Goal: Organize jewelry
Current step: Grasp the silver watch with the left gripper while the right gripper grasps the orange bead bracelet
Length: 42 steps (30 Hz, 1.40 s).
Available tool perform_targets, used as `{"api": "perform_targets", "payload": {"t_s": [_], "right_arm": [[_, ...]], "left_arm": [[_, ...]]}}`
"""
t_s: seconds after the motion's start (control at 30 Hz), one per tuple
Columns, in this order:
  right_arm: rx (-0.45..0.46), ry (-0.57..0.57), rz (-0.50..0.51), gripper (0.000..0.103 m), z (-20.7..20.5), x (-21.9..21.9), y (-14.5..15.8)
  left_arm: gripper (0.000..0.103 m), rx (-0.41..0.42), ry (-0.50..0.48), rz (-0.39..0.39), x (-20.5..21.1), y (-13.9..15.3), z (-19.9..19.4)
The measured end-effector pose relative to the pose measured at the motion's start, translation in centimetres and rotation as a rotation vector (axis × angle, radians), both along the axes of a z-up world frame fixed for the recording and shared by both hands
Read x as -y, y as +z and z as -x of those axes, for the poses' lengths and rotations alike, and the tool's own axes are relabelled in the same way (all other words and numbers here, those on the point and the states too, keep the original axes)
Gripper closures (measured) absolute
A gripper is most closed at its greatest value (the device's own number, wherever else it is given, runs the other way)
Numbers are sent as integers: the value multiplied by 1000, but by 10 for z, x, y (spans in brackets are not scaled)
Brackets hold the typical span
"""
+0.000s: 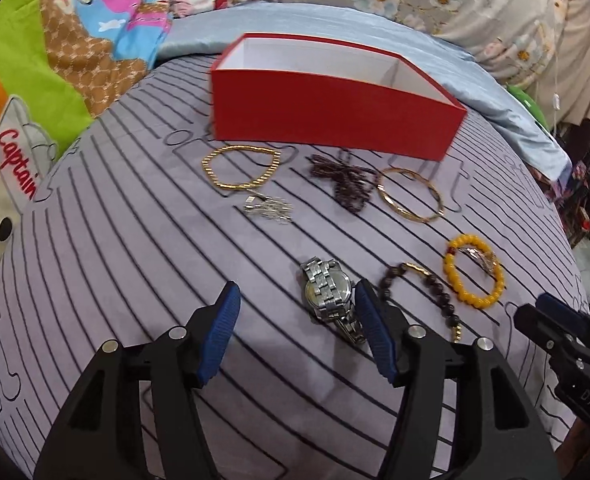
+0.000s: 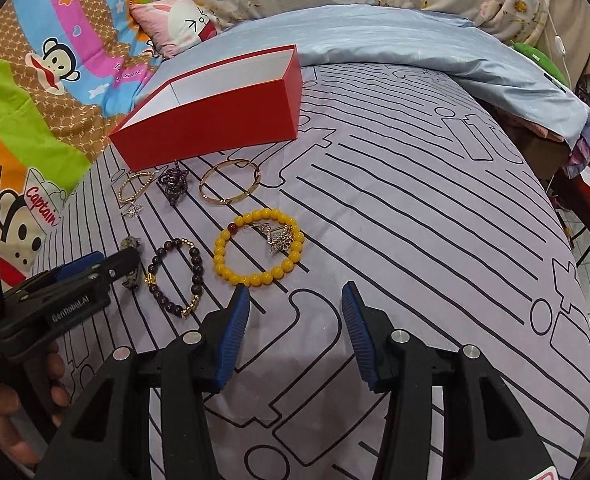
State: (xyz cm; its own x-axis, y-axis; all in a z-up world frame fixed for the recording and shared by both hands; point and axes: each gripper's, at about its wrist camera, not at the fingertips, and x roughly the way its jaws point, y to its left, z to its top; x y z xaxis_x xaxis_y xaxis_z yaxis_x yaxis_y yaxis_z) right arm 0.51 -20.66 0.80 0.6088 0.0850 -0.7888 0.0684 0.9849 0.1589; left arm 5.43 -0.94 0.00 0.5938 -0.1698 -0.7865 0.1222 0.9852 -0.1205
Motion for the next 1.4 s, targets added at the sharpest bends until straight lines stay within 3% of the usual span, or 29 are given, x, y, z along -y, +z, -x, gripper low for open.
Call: {"api": "perform_targets", "payload": {"t_s": [0.23, 0.4, 0.53, 0.77, 1.13, 1.27, 1.4], "right_arm": [[3, 20, -3, 57, -5, -6, 1], [0, 11, -10, 57, -16, -6, 0], [-6, 0, -8, 65, -27, -3, -1], [-26, -12, -23, 66, -31, 1, -7], [-35, -16, -27, 66, -36, 2, -10], [-35, -14, -24, 66, -37, 2, -10], [-39, -14, -30, 72, -40, 3, -10]], "left_arm": [[47, -11, 97, 39, -38, 1, -6], [47, -14, 70, 18, -31, -2, -3], [48, 2, 56, -4, -27, -3, -2], [70, 25, 59, -11, -37, -3, -1], [70, 26, 41, 6, -35, -2, -19], [94, 12, 13, 38, -34, -2, -21], [94, -4, 10, 76, -34, -2, -18]]}}
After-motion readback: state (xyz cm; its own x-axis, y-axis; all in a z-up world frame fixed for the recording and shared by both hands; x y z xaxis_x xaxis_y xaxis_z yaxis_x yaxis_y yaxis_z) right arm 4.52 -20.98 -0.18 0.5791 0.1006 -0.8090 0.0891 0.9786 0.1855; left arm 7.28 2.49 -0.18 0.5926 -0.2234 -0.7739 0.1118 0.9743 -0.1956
